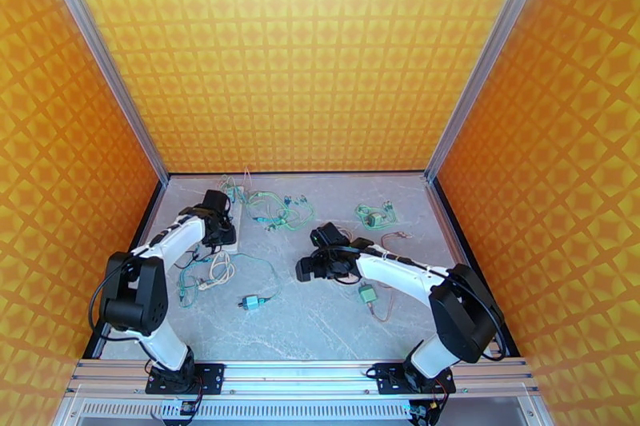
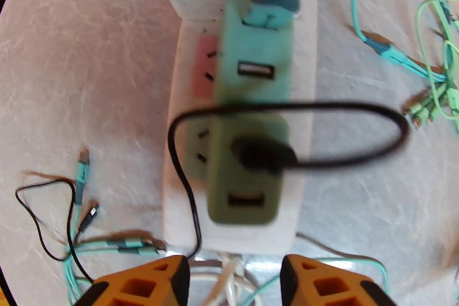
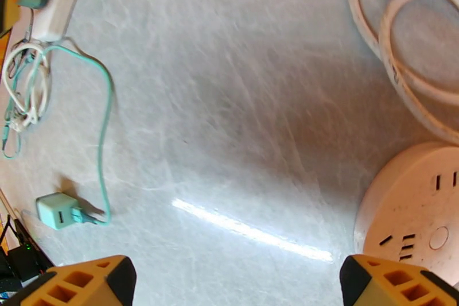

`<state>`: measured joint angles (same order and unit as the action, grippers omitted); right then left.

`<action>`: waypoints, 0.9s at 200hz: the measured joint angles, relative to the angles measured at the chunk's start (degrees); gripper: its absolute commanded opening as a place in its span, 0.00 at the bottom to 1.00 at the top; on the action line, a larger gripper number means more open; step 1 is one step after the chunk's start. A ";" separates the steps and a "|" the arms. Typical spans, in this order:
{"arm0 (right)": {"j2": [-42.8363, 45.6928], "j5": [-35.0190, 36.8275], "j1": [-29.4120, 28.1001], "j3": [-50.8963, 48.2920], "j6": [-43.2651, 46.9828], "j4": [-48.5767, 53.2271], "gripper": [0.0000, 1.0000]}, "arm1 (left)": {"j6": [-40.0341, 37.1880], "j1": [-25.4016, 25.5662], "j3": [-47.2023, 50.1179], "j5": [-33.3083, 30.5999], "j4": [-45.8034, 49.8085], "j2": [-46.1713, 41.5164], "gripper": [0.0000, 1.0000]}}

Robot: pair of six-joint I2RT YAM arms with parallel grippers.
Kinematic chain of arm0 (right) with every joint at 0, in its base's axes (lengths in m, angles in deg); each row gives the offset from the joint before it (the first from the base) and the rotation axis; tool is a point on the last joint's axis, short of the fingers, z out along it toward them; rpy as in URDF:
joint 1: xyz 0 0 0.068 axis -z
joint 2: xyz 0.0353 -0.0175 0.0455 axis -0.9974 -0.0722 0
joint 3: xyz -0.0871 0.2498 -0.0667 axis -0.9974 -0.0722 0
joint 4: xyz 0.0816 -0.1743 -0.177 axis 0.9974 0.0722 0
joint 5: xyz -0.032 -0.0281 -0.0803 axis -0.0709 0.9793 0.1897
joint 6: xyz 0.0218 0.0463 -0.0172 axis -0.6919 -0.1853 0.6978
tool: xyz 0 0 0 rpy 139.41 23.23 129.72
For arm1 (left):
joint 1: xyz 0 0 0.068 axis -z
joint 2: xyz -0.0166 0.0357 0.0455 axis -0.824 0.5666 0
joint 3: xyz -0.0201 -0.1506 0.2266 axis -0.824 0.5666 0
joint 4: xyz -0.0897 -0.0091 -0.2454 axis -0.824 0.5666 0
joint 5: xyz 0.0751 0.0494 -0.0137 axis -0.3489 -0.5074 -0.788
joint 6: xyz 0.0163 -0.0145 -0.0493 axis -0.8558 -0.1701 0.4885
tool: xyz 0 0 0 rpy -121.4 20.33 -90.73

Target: Pull the plug off the socket

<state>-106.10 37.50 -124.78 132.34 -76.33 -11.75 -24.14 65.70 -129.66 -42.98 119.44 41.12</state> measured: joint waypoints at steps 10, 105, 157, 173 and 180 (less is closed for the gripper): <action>0.09 0.04 0.00 0.20 0.00 -0.02 0.98 | -0.55 0.00 -0.66 -0.15 -0.04 1.25 0.51; 1.68 1.03 0.00 0.26 -0.09 0.85 0.98 | -5.62 0.20 -9.68 -4.44 -0.50 10.84 0.35; 2.84 4.22 0.00 0.26 -1.97 0.57 0.98 | -2.93 3.67 -9.68 -5.53 -0.26 10.84 0.32; 2.97 4.81 0.00 0.26 -2.34 0.35 0.99 | -1.07 5.75 -9.66 -5.57 -0.07 10.82 0.32; 2.97 4.94 0.00 0.26 -2.43 0.15 0.98 | -0.33 6.69 -9.66 -5.57 -0.02 10.80 0.32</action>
<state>-103.13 42.44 -124.78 132.60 -78.76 -11.59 -24.47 72.39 -139.32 -48.55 119.42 51.92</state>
